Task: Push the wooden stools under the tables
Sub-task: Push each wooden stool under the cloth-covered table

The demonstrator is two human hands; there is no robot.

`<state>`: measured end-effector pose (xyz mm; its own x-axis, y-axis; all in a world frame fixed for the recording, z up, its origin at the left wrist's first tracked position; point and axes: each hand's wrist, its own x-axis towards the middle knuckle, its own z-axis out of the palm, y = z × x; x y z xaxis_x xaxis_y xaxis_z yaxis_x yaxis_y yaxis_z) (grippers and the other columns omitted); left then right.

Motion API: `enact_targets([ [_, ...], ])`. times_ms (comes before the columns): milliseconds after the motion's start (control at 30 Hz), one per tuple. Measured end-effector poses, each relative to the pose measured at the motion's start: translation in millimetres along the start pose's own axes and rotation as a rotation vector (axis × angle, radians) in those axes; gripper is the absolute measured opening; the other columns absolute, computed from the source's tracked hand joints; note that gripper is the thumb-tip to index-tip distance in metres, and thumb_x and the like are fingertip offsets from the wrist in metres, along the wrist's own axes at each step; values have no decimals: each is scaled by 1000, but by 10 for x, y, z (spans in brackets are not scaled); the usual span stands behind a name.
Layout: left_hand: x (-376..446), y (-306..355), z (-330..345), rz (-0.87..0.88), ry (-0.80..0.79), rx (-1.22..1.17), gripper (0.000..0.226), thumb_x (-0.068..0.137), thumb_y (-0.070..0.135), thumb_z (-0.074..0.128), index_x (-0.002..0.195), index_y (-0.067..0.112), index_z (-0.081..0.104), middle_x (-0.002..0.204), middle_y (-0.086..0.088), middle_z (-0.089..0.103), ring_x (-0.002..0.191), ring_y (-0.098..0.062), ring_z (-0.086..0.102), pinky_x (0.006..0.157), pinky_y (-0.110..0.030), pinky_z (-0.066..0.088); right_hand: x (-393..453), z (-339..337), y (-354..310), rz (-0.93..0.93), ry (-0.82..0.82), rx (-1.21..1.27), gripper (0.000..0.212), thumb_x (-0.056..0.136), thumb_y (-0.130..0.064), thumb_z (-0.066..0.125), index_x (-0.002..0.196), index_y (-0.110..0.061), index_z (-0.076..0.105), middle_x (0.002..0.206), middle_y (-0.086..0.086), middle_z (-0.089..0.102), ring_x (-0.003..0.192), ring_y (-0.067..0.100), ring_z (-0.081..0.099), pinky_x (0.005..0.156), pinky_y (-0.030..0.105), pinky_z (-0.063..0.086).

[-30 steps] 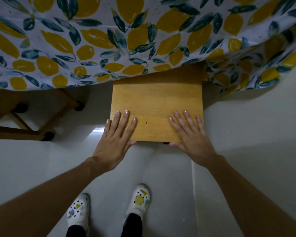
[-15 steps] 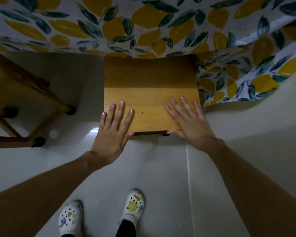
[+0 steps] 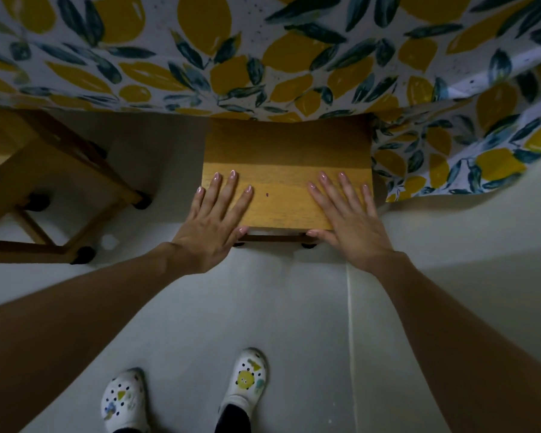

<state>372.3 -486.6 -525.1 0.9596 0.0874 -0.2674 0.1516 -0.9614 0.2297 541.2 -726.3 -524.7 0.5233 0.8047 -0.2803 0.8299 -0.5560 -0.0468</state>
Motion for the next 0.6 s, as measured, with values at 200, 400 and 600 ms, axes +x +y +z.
enact_targets([
  [200,-1,-29,-29,-4,-51,-12,63,96,50,9,146,25,-21,153,-9,-32,139,-29,-31,111,-44,-17,11,-88,-81,34,-78,30,81,90,-70,19,149,-32,-20,157,-5,-29,143,22,-28,116,53,-13],
  [400,-68,-210,-388,92,-212,-187,64,101,40,23,148,18,-14,154,-10,-25,139,-24,-27,112,-42,-14,44,-297,-649,275,-129,197,93,83,-79,18,150,-26,-18,159,0,-23,146,25,-18,119,48,-9],
  [600,-689,-844,-431,-124,159,-391,59,102,32,25,150,12,-2,156,-1,-17,139,-13,-26,114,-34,-15,349,-449,-1747,262,50,307,92,82,-79,11,154,-22,-2,162,6,-12,148,23,-11,120,44,-4],
])
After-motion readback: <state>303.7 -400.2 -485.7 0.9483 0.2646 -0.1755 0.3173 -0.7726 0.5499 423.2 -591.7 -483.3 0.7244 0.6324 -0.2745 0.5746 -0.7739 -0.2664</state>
